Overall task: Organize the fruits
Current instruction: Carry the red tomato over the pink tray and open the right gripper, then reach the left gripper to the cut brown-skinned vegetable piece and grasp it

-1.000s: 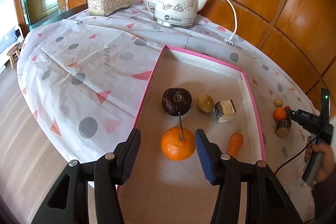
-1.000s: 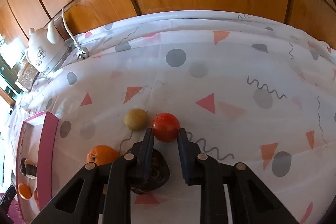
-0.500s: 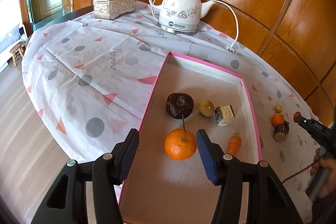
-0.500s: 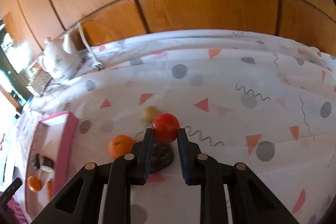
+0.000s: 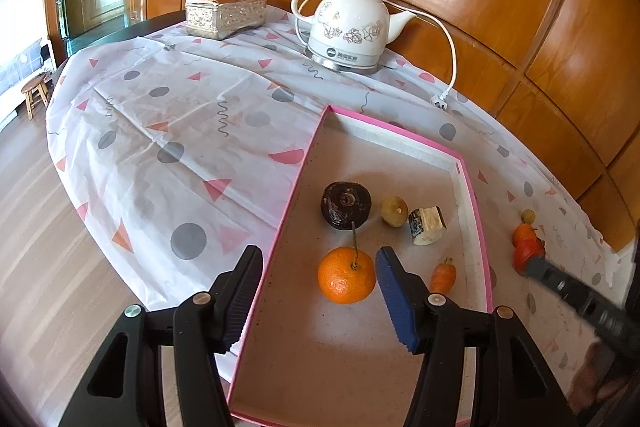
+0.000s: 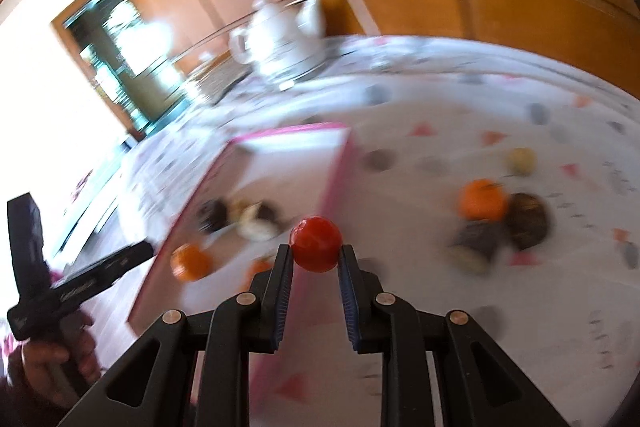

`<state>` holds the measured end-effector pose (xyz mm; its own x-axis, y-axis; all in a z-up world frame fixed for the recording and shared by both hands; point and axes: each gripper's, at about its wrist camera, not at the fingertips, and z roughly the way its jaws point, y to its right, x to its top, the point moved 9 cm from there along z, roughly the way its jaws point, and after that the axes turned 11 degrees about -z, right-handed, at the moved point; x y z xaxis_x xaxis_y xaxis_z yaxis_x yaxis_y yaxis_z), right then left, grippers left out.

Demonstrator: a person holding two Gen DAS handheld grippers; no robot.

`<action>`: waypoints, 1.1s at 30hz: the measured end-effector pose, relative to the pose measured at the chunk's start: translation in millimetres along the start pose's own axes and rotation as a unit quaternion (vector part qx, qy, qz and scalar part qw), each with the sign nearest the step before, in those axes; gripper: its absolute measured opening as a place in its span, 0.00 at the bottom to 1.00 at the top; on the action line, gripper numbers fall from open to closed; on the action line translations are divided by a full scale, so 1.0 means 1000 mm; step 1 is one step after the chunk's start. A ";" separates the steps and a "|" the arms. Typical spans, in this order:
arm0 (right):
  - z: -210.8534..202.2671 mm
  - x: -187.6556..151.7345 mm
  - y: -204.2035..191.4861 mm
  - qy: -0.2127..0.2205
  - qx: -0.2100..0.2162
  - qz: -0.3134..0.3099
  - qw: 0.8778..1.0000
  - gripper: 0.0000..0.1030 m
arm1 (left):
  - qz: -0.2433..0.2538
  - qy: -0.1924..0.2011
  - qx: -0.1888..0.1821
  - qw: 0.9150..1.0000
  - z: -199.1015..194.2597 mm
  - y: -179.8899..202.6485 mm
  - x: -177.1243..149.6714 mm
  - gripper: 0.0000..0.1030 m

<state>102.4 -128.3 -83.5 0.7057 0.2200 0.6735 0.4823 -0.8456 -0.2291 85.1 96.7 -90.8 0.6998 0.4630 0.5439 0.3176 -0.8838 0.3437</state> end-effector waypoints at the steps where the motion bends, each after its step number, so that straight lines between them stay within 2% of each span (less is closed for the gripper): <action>1: 0.006 0.000 -0.012 -0.006 0.008 -0.010 1.000 0.22 | -0.003 0.001 0.001 1.000 -0.001 -0.002 0.001 0.58; 4: 0.018 -0.006 -0.039 -0.022 0.032 -0.028 0.999 0.23 | -0.011 0.002 0.003 1.000 -0.001 -0.008 0.002 0.59; 9: 0.028 -0.015 -0.059 -0.040 0.041 -0.047 0.997 0.24 | -0.019 -0.001 0.006 1.000 0.001 -0.013 0.002 0.59; 15: 0.018 -0.018 -0.047 -0.034 0.012 -0.049 0.998 0.24 | -0.017 -0.001 0.006 1.000 0.002 -0.012 0.002 0.59; 17: 0.009 -0.019 -0.037 -0.027 -0.007 -0.046 0.999 0.28 | -0.015 -0.004 0.006 1.000 0.004 -0.012 0.001 0.59; 25: -0.026 -0.043 0.034 -0.012 -0.096 0.014 0.995 0.28 | -0.004 -0.006 0.004 1.000 0.005 -0.005 -0.003 0.59; 30: -0.054 -0.069 0.097 -0.008 -0.167 0.088 0.982 0.28 | 0.003 -0.007 0.004 1.000 0.006 -0.001 -0.005 0.59; 33: -0.075 -0.090 0.136 -0.008 -0.219 0.133 0.967 0.28 | 0.010 -0.007 0.002 1.000 0.005 0.003 -0.006 0.59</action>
<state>65.9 -299.5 -123.0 0.7841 -0.0297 0.6199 0.0188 -0.9973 -0.0715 85.3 90.7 -96.7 0.7150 0.4438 0.5403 0.3059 -0.8934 0.3290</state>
